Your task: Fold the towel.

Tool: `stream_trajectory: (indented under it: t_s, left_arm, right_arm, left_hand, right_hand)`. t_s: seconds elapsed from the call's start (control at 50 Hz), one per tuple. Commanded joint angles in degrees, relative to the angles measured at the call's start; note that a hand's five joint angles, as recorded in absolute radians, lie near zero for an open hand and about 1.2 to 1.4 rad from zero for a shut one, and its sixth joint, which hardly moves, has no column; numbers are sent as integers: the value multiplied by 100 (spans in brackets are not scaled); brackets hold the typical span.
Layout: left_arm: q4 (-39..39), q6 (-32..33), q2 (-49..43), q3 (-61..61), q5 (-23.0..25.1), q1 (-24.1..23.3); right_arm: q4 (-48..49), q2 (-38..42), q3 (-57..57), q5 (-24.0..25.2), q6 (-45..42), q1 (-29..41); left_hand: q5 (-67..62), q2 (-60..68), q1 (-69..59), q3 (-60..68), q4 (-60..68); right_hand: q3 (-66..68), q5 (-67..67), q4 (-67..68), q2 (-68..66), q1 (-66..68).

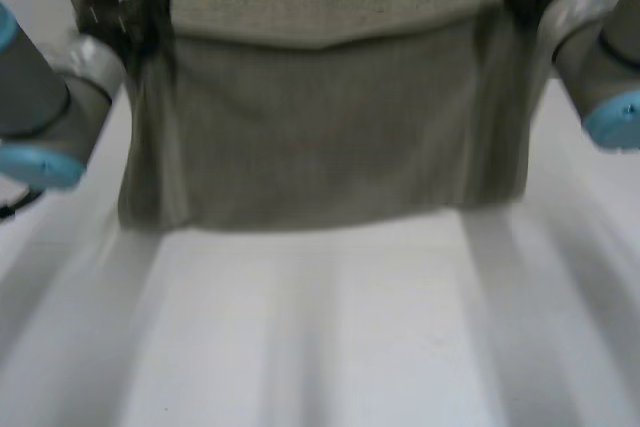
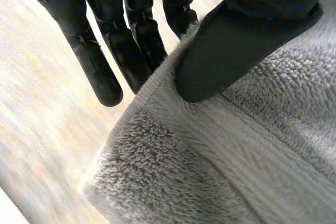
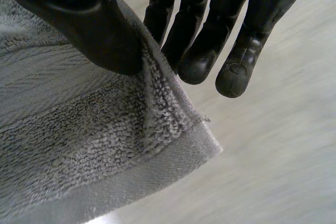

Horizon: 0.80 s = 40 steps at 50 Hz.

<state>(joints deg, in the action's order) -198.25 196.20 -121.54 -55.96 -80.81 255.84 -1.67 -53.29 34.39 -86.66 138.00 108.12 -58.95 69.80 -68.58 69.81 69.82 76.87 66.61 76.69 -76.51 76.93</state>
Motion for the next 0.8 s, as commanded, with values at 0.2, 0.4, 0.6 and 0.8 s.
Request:
stream_trajectory:
  t_s: [0.2,0.4,0.6,0.8]
  left_arm:
    - [-1067,-1646,702,-539,-532,89]
    - [-1434,-1270,281,-3050,-182,204]
    - [-1910,-66,-159,-4132,224,221]
    - [-1427,665,878,-5109,250,538]
  right_arm:
    - [378,-982,1219,114,834,17]
    - [166,-868,3518,702,799,-89]
    - [1002,-542,5174,764,131,-89]
    - [466,-1606,6036,518,-1073,-212]
  left_hand:
    - [-1105,1020,-1142,1019,1018]
    - [-1105,1020,-1142,1019,1018]
    - [-1105,1020,-1142,1019,1018]
    - [-1105,1020,-1142,1019,1018]
  right_hand:
    - [313,339,331,-349,307]
    - [313,339,331,-349,307]
    - [313,339,331,-349,307]
    - [313,339,331,-349,307]
